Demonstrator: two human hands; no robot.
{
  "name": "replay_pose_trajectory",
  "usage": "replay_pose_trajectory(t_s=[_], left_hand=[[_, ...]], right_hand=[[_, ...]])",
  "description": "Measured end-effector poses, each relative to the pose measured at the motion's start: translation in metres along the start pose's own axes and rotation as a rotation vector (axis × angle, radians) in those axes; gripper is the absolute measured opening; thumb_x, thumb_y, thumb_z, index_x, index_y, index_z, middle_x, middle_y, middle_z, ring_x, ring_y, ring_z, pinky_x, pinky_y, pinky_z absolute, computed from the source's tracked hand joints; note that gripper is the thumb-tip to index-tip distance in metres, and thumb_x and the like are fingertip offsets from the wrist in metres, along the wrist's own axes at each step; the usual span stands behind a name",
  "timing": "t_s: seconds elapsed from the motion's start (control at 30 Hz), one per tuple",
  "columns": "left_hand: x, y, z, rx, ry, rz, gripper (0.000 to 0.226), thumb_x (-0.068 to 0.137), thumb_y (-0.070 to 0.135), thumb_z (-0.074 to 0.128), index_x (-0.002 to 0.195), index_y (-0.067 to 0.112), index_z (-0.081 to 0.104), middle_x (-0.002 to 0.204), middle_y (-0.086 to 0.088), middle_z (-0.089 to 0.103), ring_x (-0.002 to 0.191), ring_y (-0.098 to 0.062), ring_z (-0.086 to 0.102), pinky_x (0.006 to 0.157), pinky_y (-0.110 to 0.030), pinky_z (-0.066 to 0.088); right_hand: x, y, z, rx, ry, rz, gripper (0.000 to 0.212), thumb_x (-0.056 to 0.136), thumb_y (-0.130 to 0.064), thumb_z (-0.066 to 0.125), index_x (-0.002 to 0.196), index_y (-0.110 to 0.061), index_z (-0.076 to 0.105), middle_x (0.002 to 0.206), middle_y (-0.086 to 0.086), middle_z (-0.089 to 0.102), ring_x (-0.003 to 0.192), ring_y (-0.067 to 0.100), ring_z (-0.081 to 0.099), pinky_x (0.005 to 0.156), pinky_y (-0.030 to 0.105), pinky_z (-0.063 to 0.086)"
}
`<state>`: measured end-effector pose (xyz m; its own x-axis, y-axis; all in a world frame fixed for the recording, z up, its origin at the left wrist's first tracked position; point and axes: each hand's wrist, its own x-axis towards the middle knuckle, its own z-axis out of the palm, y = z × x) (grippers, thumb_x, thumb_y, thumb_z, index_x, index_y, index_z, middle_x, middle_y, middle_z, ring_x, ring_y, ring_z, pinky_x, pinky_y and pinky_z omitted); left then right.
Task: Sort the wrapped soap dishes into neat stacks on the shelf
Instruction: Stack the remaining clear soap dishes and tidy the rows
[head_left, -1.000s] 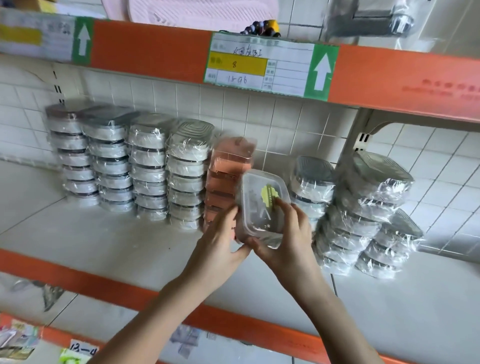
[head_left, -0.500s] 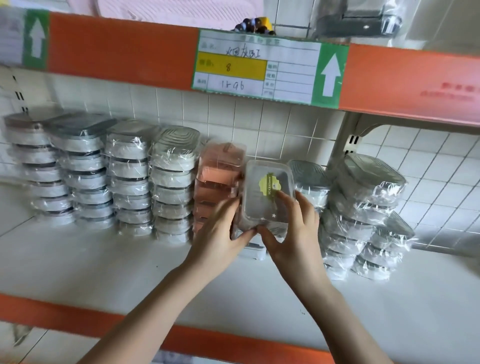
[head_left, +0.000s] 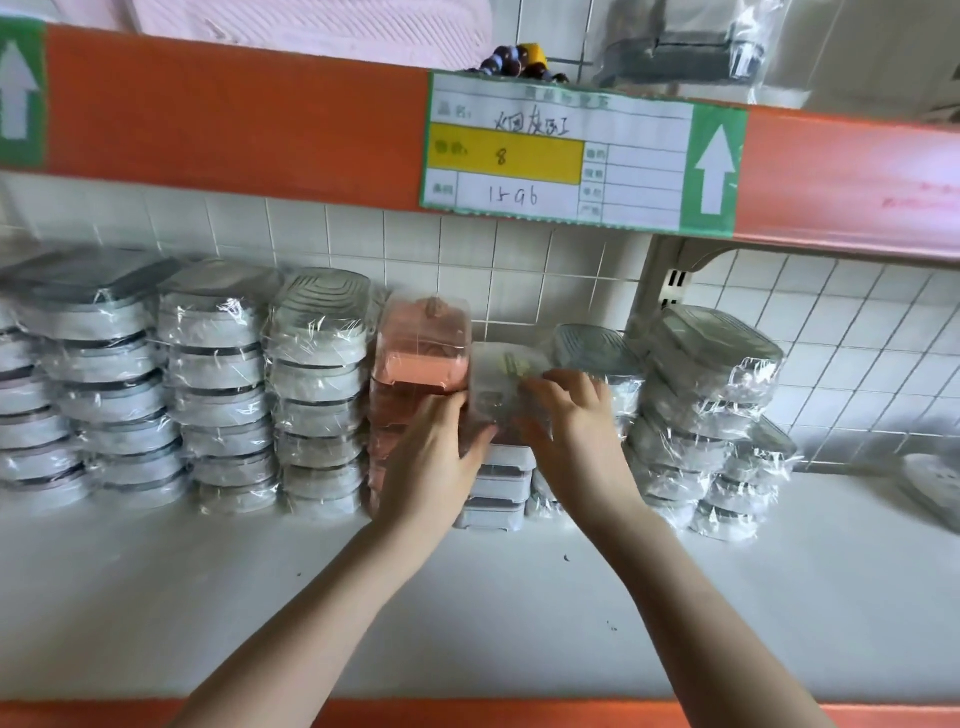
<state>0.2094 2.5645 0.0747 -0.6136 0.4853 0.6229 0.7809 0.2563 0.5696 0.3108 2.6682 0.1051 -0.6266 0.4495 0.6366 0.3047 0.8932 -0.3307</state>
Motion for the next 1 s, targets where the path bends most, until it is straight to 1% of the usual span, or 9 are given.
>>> replay_pose_trajectory(t_s=[0.1, 0.2, 0.33, 0.47, 0.63, 0.73, 0.8, 0.9, 1.0], left_hand=[[0.001, 0.000, 0.001, -0.013, 0.048, 0.005, 0.031, 0.086, 0.020, 0.064, 0.116, 0.014, 0.060, 0.104, -0.001, 0.062, 0.098, -0.019, 0.058, 0.082, -0.031, 0.047], [-0.002, -0.001, 0.001, -0.014, 0.078, 0.015, 0.029, 0.084, 0.009, 0.062, 0.114, 0.012, 0.061, 0.103, -0.003, 0.062, 0.093, -0.022, 0.060, 0.078, -0.036, 0.050], [-0.007, -0.007, 0.003, -0.025, 0.079, 0.091, 0.027, 0.082, 0.000, 0.060, 0.108, 0.007, 0.063, 0.101, -0.005, 0.064, 0.086, -0.023, 0.063, 0.074, -0.033, 0.050], [-0.009, -0.011, 0.004, -0.052, 0.035, 0.127, 0.029, 0.082, -0.002, 0.058, 0.109, 0.005, 0.062, 0.103, -0.005, 0.063, 0.087, -0.023, 0.063, 0.077, -0.033, 0.048], [-0.013, -0.013, 0.000, -0.075, -0.010, 0.183, 0.032, 0.079, -0.005, 0.059, 0.109, 0.006, 0.062, 0.108, -0.004, 0.063, 0.090, -0.020, 0.062, 0.077, -0.028, 0.046], [-0.020, -0.013, -0.001, -0.055, -0.017, 0.161, 0.032, 0.079, -0.003, 0.060, 0.109, 0.009, 0.062, 0.107, -0.001, 0.064, 0.088, -0.020, 0.062, 0.072, -0.028, 0.046], [-0.027, -0.011, -0.001, -0.031, -0.014, 0.153, 0.030, 0.079, -0.002, 0.062, 0.106, 0.010, 0.063, 0.103, 0.000, 0.066, 0.086, -0.021, 0.064, 0.066, -0.030, 0.048], [-0.038, -0.008, 0.001, -0.034, -0.096, 0.166, 0.027, 0.078, 0.001, 0.063, 0.102, 0.014, 0.066, 0.093, 0.001, 0.070, 0.079, -0.022, 0.066, 0.063, -0.028, 0.049], [-0.049, -0.002, 0.007, -0.008, -0.269, 0.159, 0.023, 0.083, 0.012, 0.059, 0.102, 0.024, 0.064, 0.086, 0.001, 0.071, 0.073, -0.025, 0.066, 0.059, -0.030, 0.048]], right_hand=[[0.003, -0.003, 0.007, -0.029, 0.004, 0.019, 0.032, 0.081, -0.016, 0.072, 0.111, -0.006, 0.066, 0.110, 0.016, 0.058, 0.102, 0.039, 0.047, 0.088, 0.041, 0.044], [0.003, -0.004, 0.011, -0.048, 0.051, 0.040, 0.031, 0.081, -0.018, 0.072, 0.109, -0.007, 0.065, 0.105, 0.015, 0.057, 0.098, 0.039, 0.047, 0.085, 0.041, 0.043], [0.007, -0.003, 0.016, -0.054, 0.057, 0.071, 0.027, 0.084, -0.018, 0.068, 0.109, -0.007, 0.065, 0.105, 0.014, 0.056, 0.098, 0.037, 0.046, 0.086, 0.037, 0.039], [0.010, -0.002, 0.023, -0.088, 0.086, 0.064, 0.023, 0.082, -0.009, 0.067, 0.104, -0.005, 0.066, 0.103, 0.015, 0.059, 0.094, 0.037, 0.050, 0.085, 0.034, 0.038], [0.005, -0.005, 0.022, -0.106, 0.111, 0.006, 0.021, 0.078, 0.001, 0.066, 0.099, 0.001, 0.065, 0.099, 0.018, 0.062, 0.086, 0.041, 0.054, 0.078, 0.041, 0.049], [-0.003, -0.009, 0.016, -0.081, 0.064, 0.019, 0.022, 0.085, -0.004, 0.060, 0.106, 0.000, 0.063, 0.109, 0.017, 0.059, 0.097, 0.040, 0.052, 0.085, 0.042, 0.046], [-0.013, -0.010, 0.010, -0.097, 0.062, 0.010, 0.022, 0.086, -0.009, 0.056, 0.107, -0.004, 0.063, 0.110, 0.013, 0.060, 0.097, 0.036, 0.053, 0.082, 0.042, 0.048], [-0.035, -0.008, 0.003, -0.133, 0.054, -0.019, 0.025, 0.083, -0.015, 0.054, 0.105, -0.012, 0.065, 0.106, 0.004, 0.063, 0.094, 0.030, 0.057, 0.075, 0.037, 0.051], [-0.064, 0.003, -0.001, -0.177, -0.042, 0.041, 0.026, 0.084, -0.024, 0.050, 0.103, -0.018, 0.066, 0.103, -0.001, 0.064, 0.096, 0.027, 0.059, 0.076, 0.037, 0.052]])
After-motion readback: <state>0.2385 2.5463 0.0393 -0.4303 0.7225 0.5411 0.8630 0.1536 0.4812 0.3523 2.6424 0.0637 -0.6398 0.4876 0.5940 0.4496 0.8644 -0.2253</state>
